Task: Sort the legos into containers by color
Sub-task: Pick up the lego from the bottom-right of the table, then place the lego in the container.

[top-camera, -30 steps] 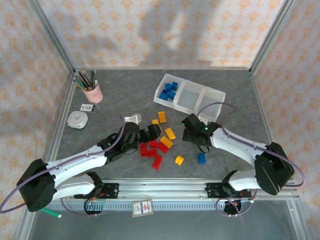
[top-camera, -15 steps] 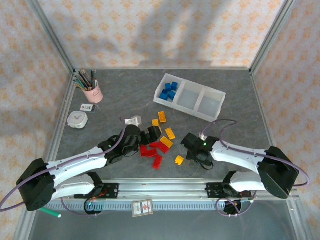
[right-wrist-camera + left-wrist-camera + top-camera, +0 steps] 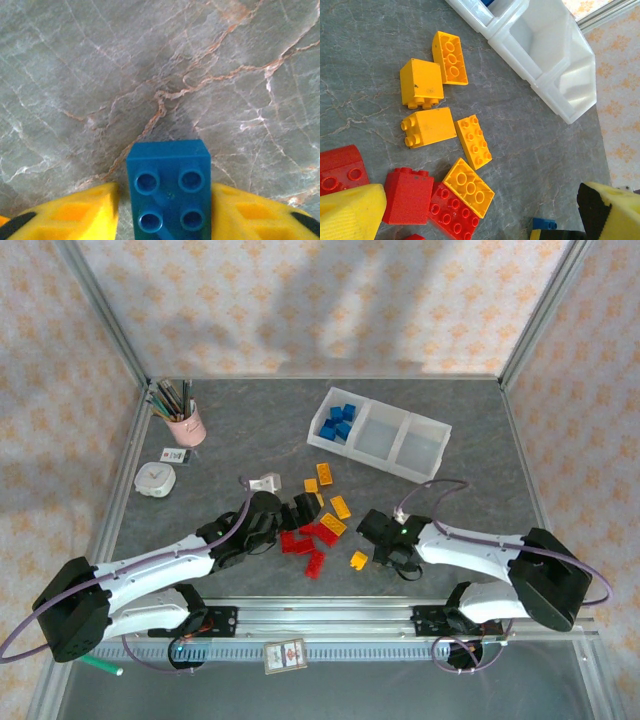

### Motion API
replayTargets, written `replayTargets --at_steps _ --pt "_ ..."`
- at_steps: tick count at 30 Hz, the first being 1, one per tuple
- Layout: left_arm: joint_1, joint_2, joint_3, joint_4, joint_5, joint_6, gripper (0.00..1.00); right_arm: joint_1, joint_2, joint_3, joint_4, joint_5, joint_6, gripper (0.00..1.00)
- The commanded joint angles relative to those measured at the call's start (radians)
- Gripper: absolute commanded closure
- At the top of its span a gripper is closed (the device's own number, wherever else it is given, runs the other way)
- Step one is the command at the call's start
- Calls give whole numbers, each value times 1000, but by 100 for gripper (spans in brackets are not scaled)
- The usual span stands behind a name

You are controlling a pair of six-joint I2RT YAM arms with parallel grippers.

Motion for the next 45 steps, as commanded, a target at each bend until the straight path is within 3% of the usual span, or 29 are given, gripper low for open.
replayTargets --at_steps 1,10,21,30,45 --pt "-7 -17 0 4 -26 -7 1 0 13 13 0 63 -10 56" --pt "-6 -48 -4 -15 -43 -10 1 -9 -38 25 23 65 -44 67" --pt "-1 -106 24 -87 -128 13 1 -105 -33 226 70 98 -237 67" --pt "90 -154 95 -149 -132 80 1 -154 236 575 213 48 -422 67" --pt "291 -44 164 -119 20 211 1 -313 743 1127 243 61 -610 67"
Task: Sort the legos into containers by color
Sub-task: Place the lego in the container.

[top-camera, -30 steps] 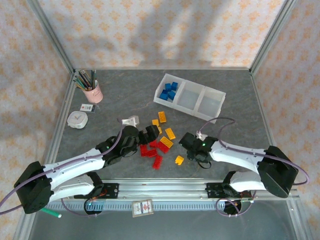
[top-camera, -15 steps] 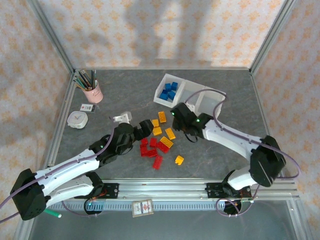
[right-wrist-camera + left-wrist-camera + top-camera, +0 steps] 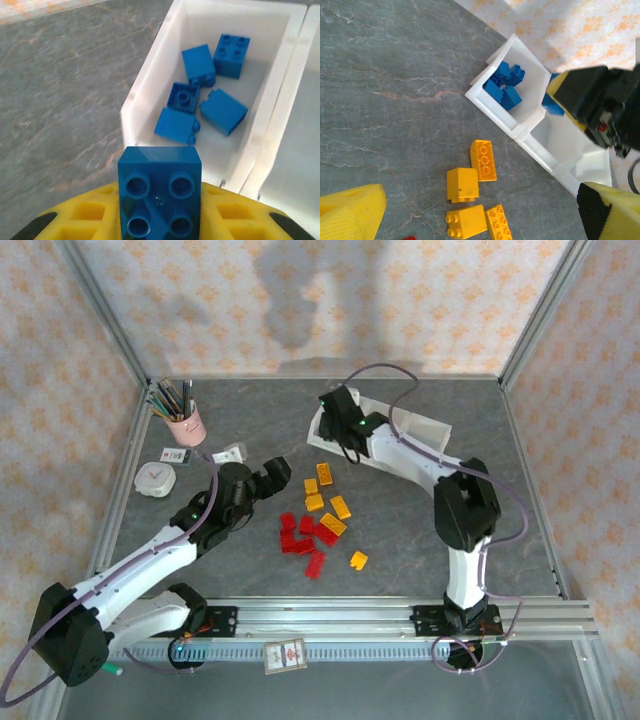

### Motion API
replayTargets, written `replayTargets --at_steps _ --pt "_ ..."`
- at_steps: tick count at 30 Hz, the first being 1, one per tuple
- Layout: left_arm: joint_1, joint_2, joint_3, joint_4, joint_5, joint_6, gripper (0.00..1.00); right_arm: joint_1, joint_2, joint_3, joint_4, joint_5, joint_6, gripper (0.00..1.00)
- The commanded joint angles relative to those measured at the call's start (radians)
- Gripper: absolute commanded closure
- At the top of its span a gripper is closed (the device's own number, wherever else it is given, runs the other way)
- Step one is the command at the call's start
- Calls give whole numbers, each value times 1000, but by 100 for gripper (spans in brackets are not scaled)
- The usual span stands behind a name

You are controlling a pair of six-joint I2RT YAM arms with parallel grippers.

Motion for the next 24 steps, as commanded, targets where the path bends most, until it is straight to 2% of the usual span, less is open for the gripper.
replayTargets --at_steps 1,7,13,19,24 --pt "35 40 47 7 65 56 1 -35 105 112 -19 34 -65 67" --pt "58 100 86 19 86 77 1 -79 264 303 -59 64 -87 66" --pt "75 120 92 38 97 79 1 -94 385 492 -138 75 -101 51" --pt "78 108 103 20 104 91 1 -95 313 457 -116 64 -110 46" --pt "79 90 96 14 117 91 1 -91 178 304 -74 21 -98 44"
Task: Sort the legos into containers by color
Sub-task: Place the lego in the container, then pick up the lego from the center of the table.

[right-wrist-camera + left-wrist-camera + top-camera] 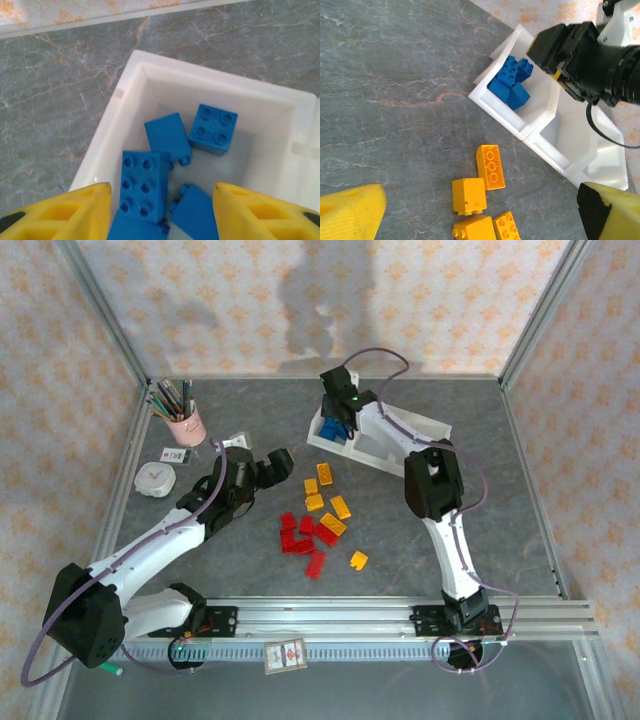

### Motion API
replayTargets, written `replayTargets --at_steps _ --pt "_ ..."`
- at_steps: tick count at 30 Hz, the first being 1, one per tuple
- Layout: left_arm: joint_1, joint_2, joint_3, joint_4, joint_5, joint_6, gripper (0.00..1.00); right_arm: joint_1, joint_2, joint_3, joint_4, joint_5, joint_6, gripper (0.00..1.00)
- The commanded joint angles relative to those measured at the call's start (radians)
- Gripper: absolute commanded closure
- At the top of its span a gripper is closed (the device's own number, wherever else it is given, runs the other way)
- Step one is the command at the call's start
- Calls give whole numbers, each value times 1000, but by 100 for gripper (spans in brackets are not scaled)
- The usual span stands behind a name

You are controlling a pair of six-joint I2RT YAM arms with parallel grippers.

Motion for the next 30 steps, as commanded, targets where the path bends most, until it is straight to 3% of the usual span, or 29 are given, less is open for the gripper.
replayTargets --at_steps 1,17,24,30 --pt "8 -26 19 9 27 20 1 6 -160 -94 19 -16 1 44" --pt "-36 -81 -36 -7 95 -14 1 108 -563 -649 44 -25 22 33" --pt "-116 -137 -110 -10 27 -85 1 160 -658 -840 58 -62 59 31" --pt "-133 -172 -181 12 -3 -137 1 224 -641 -898 80 -98 91 30"
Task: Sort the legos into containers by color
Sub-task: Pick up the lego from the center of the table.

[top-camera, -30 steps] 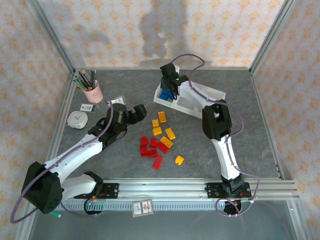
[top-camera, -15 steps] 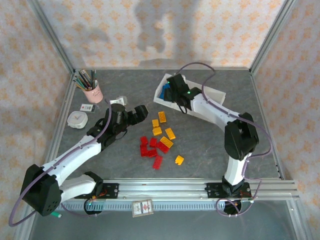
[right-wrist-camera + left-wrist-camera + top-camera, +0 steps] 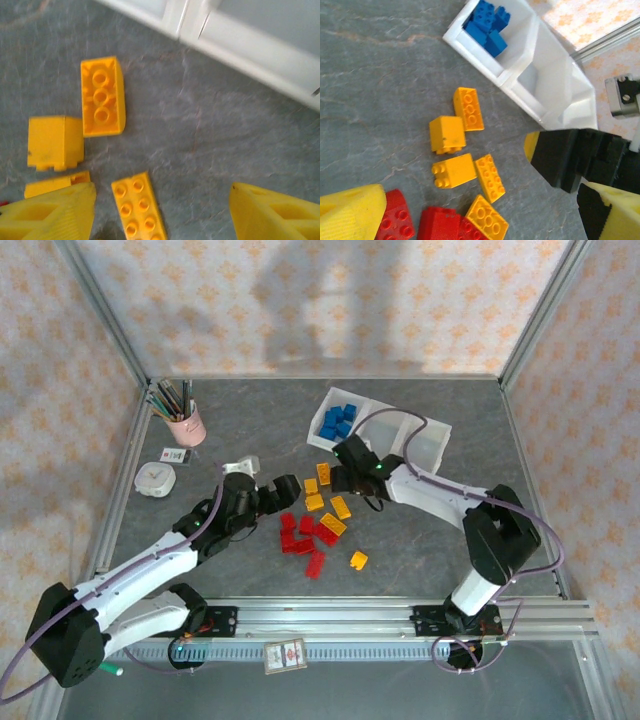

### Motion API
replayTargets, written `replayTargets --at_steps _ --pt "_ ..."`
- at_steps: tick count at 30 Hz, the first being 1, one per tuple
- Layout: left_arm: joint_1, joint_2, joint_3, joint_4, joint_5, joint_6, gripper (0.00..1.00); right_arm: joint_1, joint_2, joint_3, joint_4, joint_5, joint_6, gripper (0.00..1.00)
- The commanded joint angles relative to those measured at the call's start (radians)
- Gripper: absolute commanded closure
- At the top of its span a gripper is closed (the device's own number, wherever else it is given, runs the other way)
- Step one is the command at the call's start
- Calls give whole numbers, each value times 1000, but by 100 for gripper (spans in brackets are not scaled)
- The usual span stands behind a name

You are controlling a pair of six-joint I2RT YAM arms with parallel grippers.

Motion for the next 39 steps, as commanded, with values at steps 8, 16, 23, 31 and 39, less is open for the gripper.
replayTargets --at_steps 8,16,23,31,39 --pt "-5 -65 -35 -26 -98 -47 1 116 84 42 46 -39 21 28" --pt "-4 -145 -64 -81 -153 -65 1 166 177 114 64 -32 -26 27" --pt "-4 -190 -85 -107 -176 -76 1 175 270 180 54 -37 -57 29" --pt "-3 -190 -85 -111 -184 -76 1 175 330 207 44 -7 -68 37" --pt "-3 -189 -76 -112 -186 -74 1 175 325 218 37 8 -63 56"
